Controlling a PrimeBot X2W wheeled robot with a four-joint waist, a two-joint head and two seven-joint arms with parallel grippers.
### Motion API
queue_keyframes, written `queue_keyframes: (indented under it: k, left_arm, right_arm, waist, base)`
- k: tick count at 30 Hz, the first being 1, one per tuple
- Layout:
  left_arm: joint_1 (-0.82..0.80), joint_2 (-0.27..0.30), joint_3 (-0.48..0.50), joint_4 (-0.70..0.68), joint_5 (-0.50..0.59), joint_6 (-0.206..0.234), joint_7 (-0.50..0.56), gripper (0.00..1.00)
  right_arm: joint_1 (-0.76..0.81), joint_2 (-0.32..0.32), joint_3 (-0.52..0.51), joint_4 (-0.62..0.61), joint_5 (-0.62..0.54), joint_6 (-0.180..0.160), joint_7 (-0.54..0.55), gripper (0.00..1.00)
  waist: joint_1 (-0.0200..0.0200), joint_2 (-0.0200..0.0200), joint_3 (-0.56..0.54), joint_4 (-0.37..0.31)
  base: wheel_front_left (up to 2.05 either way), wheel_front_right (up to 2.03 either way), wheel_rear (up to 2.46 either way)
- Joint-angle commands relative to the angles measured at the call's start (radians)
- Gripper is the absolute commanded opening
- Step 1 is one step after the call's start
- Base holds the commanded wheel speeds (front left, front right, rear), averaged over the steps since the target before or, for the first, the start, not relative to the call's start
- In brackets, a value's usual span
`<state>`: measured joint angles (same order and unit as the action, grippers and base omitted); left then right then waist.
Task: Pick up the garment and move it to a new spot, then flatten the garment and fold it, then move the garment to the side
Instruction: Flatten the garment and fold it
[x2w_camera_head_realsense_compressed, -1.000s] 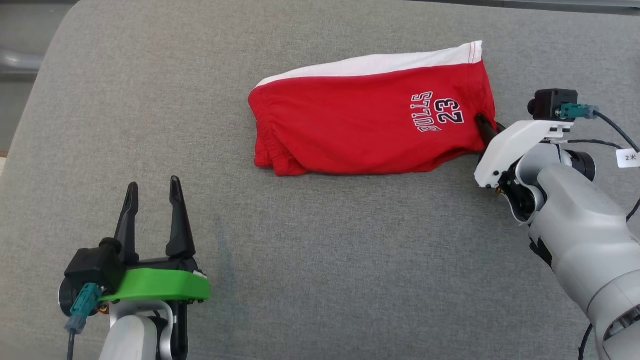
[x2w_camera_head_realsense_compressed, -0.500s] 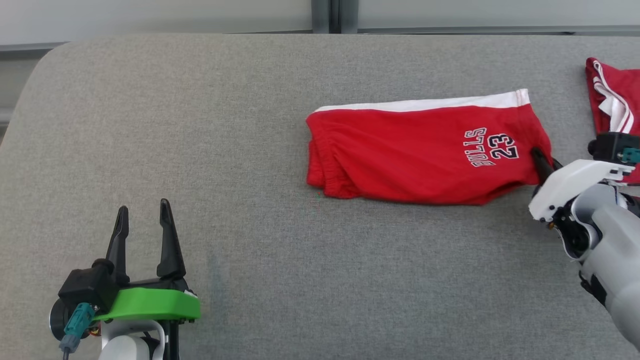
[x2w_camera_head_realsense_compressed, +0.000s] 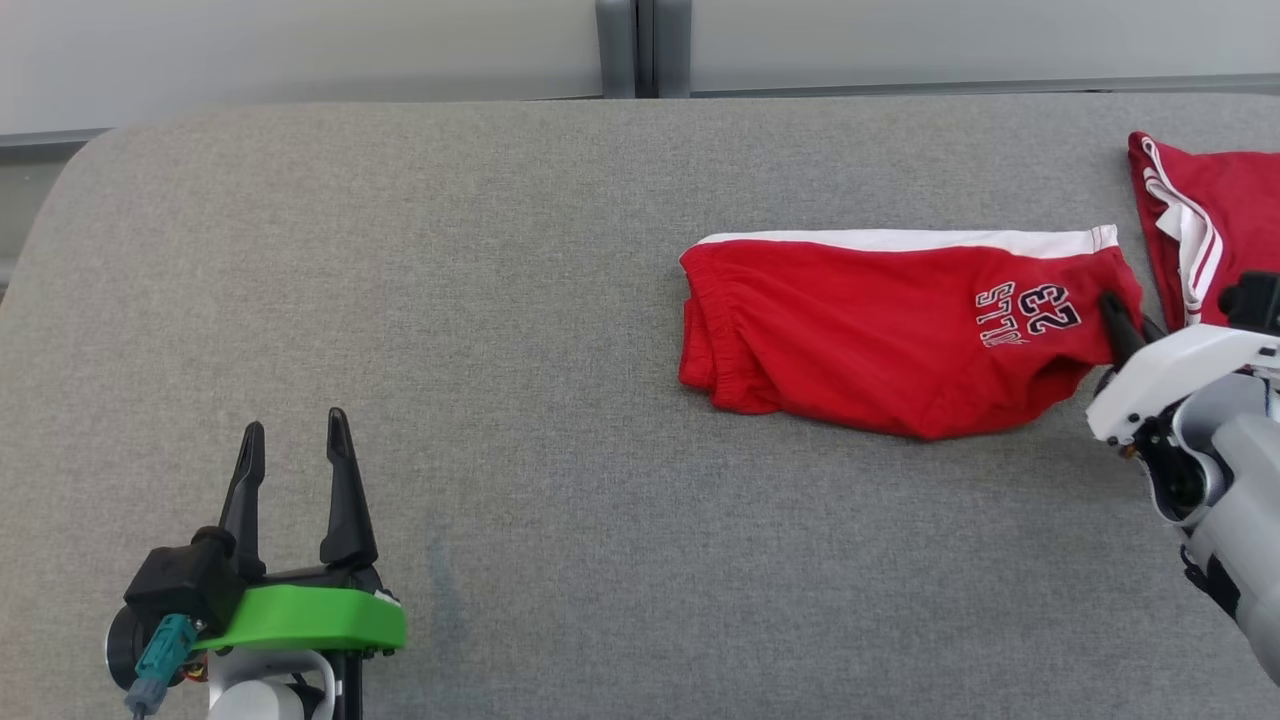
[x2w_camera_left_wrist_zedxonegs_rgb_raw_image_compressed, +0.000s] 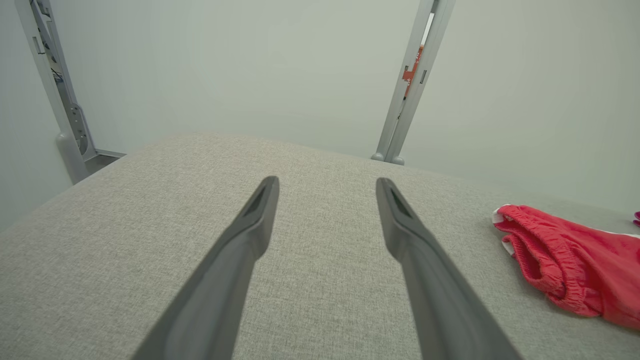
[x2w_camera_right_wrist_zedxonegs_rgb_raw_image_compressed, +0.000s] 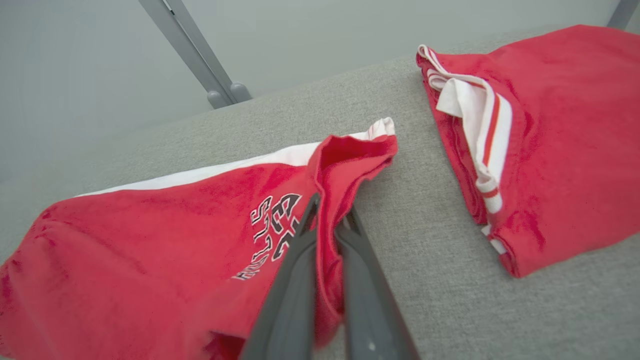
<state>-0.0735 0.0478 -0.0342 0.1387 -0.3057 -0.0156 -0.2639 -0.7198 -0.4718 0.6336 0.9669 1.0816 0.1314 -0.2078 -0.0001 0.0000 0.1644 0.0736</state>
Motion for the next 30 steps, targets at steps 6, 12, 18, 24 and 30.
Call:
queue_keyframes:
  k: [6,12,18,24,30]
  left_arm:
    - [0.017,0.006,-0.007,-0.002,-0.006,0.007,0.000,1.00]
    - [0.022,0.006,-0.015,-0.001,-0.016,0.012,0.000,1.00]
    - [0.024,0.006,-0.024,-0.006,-0.026,0.017,0.000,1.00]
    - [0.013,0.006,-0.043,-0.004,-0.039,0.020,0.000,1.00]
    - [0.003,0.006,-0.056,-0.002,-0.044,0.027,0.000,1.00]
  right_arm:
    - [-0.041,0.058,0.045,-0.072,-0.022,-0.002,-0.020,0.00]
    - [-0.065,0.117,0.097,-0.136,-0.044,-0.002,-0.025,0.00]
    - [-0.065,0.180,0.142,-0.163,-0.055,-0.002,-0.018,0.00]
    - [-0.052,0.237,0.177,-0.129,-0.068,-0.002,-0.023,0.00]
    - [-0.024,0.269,0.213,-0.089,-0.075,-0.002,-0.029,0.00]
  waist:
    - [0.0001,0.0000,-0.017,0.011]
    - [0.0001,0.0000,-0.025,0.034]
    - [0.0001,0.0000,-0.024,0.069]
    - [0.0001,0.0000,-0.010,0.107]
    - [0.0001,0.0000,-0.003,0.130]
  base:
    - [0.00,0.00,0.00]
    - [0.00,0.00,0.00]
    - [0.00,0.00,0.00]
    - [0.00,0.00,0.00]
    - [0.00,0.00,0.00]
